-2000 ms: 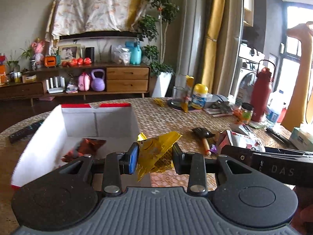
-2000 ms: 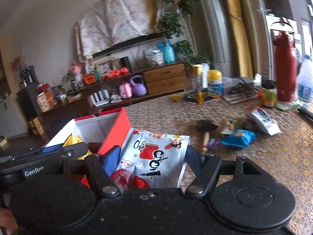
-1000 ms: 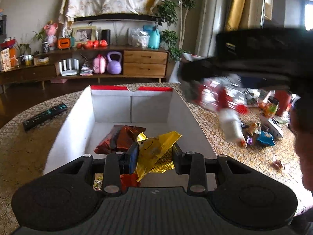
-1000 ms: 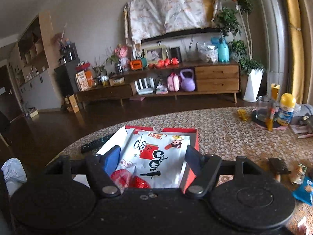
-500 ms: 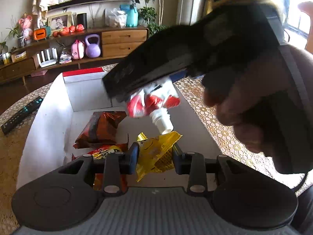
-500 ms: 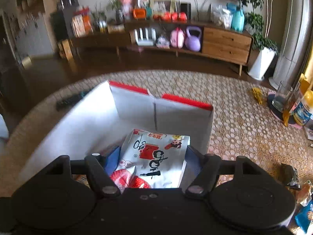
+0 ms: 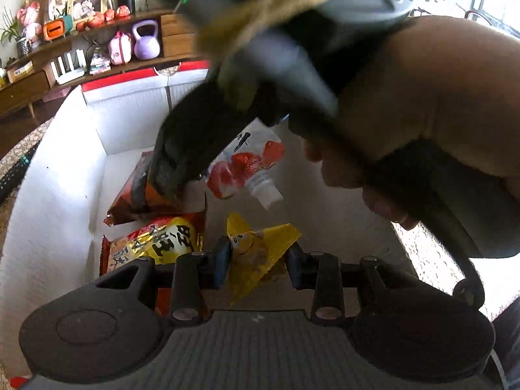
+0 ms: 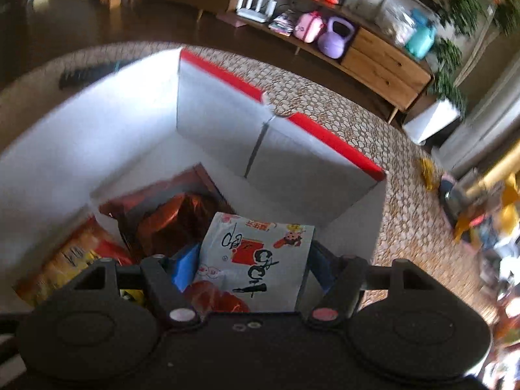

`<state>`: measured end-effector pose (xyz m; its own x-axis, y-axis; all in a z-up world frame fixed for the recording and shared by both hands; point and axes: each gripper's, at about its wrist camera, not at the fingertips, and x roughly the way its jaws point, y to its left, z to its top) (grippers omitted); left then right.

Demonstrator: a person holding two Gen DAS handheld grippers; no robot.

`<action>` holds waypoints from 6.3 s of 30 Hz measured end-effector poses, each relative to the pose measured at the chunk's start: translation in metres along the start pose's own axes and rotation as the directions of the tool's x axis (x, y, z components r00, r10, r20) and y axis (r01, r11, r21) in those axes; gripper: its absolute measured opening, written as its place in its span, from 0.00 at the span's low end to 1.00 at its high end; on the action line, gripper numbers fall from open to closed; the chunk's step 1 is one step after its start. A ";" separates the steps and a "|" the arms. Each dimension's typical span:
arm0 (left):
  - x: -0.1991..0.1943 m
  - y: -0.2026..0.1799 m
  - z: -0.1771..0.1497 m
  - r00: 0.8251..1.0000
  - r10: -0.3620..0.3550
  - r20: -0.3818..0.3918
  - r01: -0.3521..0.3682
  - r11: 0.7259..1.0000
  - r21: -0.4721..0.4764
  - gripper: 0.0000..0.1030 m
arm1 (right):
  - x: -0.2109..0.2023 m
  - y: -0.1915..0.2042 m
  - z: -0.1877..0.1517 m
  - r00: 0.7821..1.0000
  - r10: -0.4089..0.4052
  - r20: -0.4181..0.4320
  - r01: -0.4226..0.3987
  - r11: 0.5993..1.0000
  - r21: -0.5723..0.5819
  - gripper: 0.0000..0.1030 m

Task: Organize snacks
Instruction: 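Open left gripper over box dropping yellow bag while right gripper releases white bag, then withdraw both open tools from the box back over the table, then move right tool to small white-red wrapped candy while left tool approaches purple candy, then close right gripper on white-red candy while left gripper closes on purple candy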

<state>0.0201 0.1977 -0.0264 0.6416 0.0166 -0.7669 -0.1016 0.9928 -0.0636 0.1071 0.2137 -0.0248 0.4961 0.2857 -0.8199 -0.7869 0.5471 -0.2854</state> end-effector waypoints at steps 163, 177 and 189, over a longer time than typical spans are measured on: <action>0.143 -0.256 0.057 0.986 -0.050 0.159 -0.032 0.880 0.474 0.61 | -0.071 -0.192 -0.362 0.925 -0.223 0.307 -0.068 0.699 0.712 0.06; 0.149 -0.253 0.059 0.980 -0.124 0.157 0.040 0.891 0.452 0.44 | -0.069 -0.196 -0.360 0.928 -0.216 0.302 -0.077 0.684 0.726 0.16; 0.155 -0.235 0.061 0.975 -0.162 0.152 0.118 0.957 0.265 0.45 | -0.063 -0.198 -0.352 0.929 -0.214 0.303 -0.065 0.711 0.701 0.26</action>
<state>0.1893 -0.0257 -0.0915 0.7575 -0.1269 -0.6404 0.1796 0.9836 0.0176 0.1022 -0.1891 -0.0911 0.7404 0.3866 -0.5498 -0.3342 0.9215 0.1980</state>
